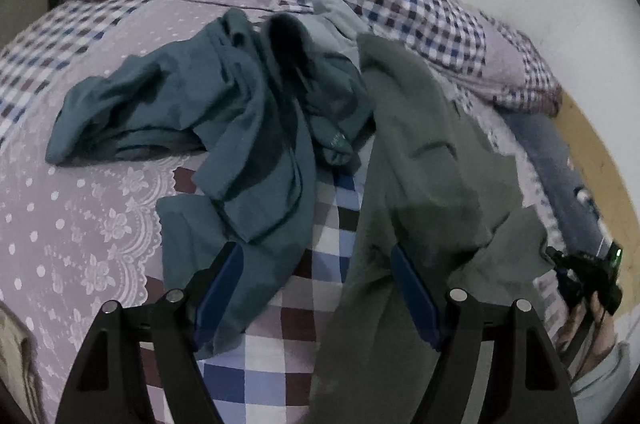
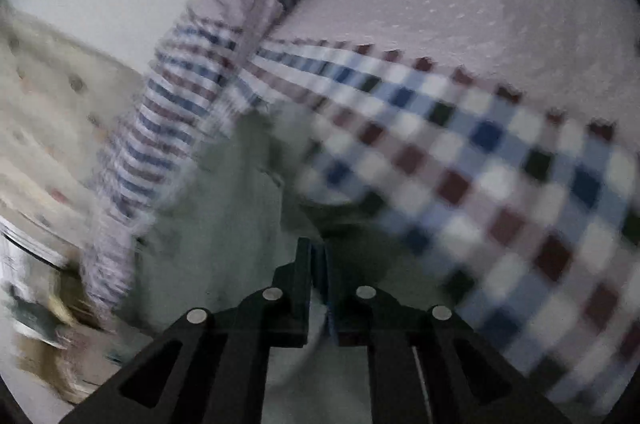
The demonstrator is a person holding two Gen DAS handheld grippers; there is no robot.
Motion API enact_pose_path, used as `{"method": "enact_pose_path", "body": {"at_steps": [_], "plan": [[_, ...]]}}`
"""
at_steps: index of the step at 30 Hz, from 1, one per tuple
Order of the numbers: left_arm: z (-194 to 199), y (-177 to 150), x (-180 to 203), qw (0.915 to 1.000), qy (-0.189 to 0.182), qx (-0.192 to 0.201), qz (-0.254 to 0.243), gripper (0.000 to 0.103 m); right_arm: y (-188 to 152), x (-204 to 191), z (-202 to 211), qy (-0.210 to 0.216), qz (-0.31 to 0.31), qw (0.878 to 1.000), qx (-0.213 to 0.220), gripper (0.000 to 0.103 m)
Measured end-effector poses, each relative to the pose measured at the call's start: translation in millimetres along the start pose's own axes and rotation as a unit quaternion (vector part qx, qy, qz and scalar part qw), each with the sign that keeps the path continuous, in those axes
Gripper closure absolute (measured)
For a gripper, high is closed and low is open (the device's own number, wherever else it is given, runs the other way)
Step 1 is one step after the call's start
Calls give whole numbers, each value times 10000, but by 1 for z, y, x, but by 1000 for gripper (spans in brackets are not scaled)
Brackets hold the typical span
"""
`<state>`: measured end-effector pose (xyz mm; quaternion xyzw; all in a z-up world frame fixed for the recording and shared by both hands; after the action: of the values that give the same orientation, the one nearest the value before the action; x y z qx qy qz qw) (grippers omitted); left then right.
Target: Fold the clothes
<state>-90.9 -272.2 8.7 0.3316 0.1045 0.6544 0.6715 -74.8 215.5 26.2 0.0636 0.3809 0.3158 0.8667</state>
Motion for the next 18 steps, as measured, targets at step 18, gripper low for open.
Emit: {"method": "enact_pose_path", "body": {"at_steps": [18], "plan": [[-27, -6, 35, 9958, -230, -265, -850, 31, -132, -296, -68, 1838, 4778, 8334, -2081, 53]]}}
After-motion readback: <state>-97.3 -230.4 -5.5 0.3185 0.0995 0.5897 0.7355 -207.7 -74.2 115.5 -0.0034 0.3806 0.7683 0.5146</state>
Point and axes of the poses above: each gripper's, at about its wrist camera, not at the fingertips, and z roughly against the way its jaws point, x to its right, y to its top, the point moved 4 cm from there along -z, roughly the way its jaws point, and after that the axes turned 7 degrees about -z, right-handed, at the moved point
